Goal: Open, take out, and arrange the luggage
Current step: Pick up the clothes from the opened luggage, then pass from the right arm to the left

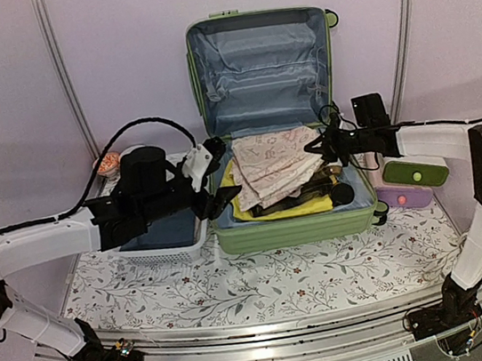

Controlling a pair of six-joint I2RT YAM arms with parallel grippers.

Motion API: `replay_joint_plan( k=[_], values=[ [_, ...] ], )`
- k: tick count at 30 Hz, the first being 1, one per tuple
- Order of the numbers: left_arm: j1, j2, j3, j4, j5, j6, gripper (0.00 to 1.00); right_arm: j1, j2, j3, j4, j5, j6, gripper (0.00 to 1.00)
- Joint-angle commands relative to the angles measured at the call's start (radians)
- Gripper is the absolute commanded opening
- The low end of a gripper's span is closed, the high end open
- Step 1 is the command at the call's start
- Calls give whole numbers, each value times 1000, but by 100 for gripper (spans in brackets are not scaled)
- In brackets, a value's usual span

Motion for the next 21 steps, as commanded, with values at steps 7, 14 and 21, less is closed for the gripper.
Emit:
replay_joint_plan(
  k=[7, 14, 21],
  values=[
    [-47, 32, 29, 10, 21, 67, 77, 134, -299, -194, 65, 132, 162, 2],
    [-93, 96, 43, 19, 68, 107, 98, 161, -404, -390, 106, 162, 217, 2],
    [-151, 240, 141, 35, 34, 156, 98, 163, -413, -398, 117, 132, 230, 2]
  ],
)
